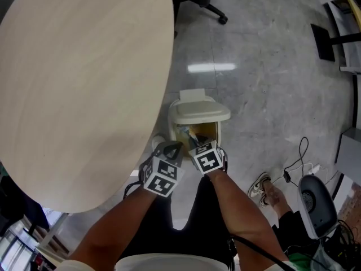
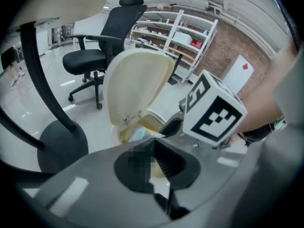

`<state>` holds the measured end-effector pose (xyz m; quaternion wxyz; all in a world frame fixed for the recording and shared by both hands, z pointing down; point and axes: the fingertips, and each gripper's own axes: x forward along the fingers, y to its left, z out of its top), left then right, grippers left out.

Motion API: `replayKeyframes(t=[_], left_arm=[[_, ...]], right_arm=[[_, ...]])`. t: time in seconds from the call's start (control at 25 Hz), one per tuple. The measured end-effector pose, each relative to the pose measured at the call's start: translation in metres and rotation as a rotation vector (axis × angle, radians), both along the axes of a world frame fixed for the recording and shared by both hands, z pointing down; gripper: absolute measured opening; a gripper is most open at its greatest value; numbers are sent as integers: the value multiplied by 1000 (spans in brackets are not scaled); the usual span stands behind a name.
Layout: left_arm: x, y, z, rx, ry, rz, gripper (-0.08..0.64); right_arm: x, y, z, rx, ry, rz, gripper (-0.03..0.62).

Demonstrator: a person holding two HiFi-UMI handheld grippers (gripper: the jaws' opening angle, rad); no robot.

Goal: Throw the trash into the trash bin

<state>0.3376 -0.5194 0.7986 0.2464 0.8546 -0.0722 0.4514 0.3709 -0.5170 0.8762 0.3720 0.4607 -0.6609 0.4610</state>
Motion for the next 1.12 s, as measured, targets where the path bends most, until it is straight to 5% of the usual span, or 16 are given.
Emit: replayKeyframes(t=[0.2,0.48,0.56,1.12], left_arm=[[2,-3,14,-17,-13,-36,8],[-2,1,18,-8,-20,-31,8],[-5,-1,17,-10,-29,-50,8],[2,2,-40,58,-24,-141,8]], right_arm=[[9,-9,23,2,-17,55,63],[20,-20,50,-40,107,-41,76],[19,-21,50,-42,84,-34,176],[47,27,-63,44,-41,-123,155]])
